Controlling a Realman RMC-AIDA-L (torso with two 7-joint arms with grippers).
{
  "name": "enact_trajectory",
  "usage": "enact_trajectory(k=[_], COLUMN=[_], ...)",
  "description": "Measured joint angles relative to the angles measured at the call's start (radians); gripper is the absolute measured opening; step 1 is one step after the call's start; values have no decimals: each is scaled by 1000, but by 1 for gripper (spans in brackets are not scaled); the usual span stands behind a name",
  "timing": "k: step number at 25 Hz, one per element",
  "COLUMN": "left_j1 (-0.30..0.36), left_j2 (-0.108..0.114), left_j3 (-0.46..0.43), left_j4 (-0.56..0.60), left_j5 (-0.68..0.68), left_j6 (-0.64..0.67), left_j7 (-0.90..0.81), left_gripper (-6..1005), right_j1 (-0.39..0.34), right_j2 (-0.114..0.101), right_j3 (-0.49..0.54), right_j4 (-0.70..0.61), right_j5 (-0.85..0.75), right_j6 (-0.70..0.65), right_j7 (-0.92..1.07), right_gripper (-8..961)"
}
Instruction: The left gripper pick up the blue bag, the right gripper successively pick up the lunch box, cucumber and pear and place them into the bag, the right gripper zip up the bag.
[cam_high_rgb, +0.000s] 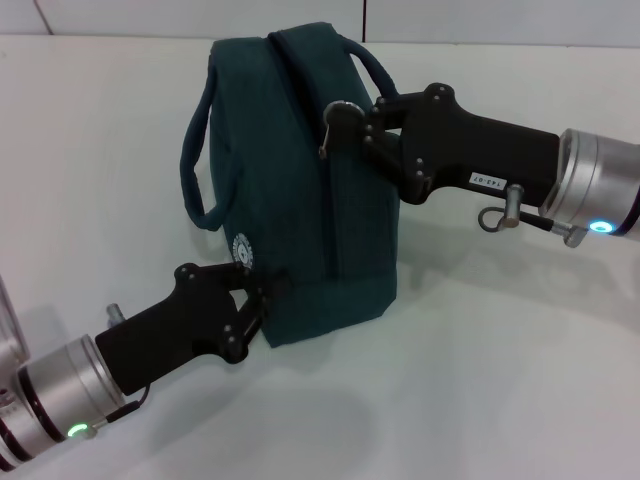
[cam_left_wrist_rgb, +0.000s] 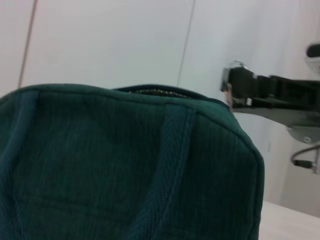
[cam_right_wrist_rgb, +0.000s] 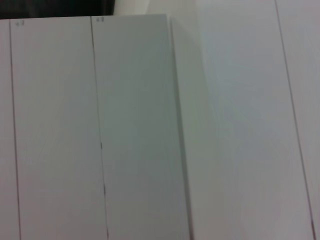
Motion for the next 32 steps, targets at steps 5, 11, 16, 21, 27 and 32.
enact_trajectory(k=[5, 11, 16, 21, 27, 32], left_j1=[5, 12, 36, 59, 62, 49], left_j2=[4, 11, 12, 13, 16, 16], left_j3=[21, 38, 39, 31, -38, -85], left_j4=[8, 11, 52, 93, 112, 113], left_j5=[7, 10, 24, 20, 5, 4], left_j6=[-1, -4, -7, -8, -9, -8], left_j7=[10, 11, 11, 8, 9, 7], left_gripper=[72, 70, 69, 69, 68, 67], right_j1=[-4, -20, -29, -50, -55, -72], right_j2=[0, 0, 0, -5, -14, -15], right_j3=[4, 7, 7, 7, 5, 20], right_j4=[1, -5, 0, -9, 1, -2], right_j5=[3, 25, 52, 55, 47, 45], right_j6=[12, 19, 13, -30, -109, -115], right_j7=[0, 0, 0, -5, -8, -22], right_gripper=[16, 16, 16, 16, 16, 16])
